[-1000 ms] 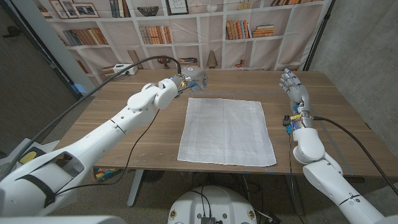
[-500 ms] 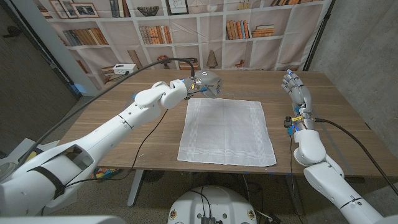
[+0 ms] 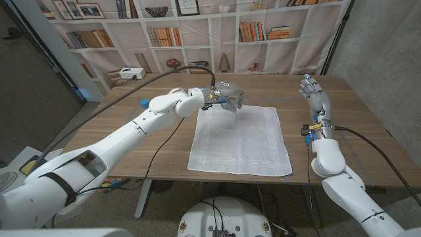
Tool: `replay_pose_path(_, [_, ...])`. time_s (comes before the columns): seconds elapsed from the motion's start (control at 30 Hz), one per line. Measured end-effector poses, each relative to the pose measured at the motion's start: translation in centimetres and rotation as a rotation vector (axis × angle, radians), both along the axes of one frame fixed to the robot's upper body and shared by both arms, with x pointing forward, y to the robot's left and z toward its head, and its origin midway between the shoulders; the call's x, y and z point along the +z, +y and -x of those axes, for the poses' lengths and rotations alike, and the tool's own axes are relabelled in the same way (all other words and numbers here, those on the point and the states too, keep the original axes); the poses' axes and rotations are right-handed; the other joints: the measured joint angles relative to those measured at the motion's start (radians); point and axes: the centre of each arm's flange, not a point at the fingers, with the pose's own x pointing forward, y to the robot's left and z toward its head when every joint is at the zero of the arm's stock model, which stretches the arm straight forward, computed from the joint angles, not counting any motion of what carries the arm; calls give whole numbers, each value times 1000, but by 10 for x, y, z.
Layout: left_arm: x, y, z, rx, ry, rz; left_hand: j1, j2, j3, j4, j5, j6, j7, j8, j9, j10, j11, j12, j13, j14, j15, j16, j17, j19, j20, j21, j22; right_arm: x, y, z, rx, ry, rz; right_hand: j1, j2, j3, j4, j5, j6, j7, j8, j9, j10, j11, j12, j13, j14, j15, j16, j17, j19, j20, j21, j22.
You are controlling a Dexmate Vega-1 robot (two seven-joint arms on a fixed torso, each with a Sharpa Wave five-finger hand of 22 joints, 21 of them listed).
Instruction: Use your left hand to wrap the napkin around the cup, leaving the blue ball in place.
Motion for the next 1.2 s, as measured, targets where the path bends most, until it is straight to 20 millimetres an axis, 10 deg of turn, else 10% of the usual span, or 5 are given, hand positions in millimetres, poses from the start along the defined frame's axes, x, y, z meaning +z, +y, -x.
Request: replay_pose_path(1.2, [-56,-26,-20,-19,184,-112,0,0,22,3,0,2,2,-15,12,4,3,-6,0,0,0,-15,14,-20,2,43,-44,-5,-1,2,-2,0,-5,0,0,-4,-4,0,0,0,0,0,6,2,0,0,0,0,0,0,0,0,0,0])
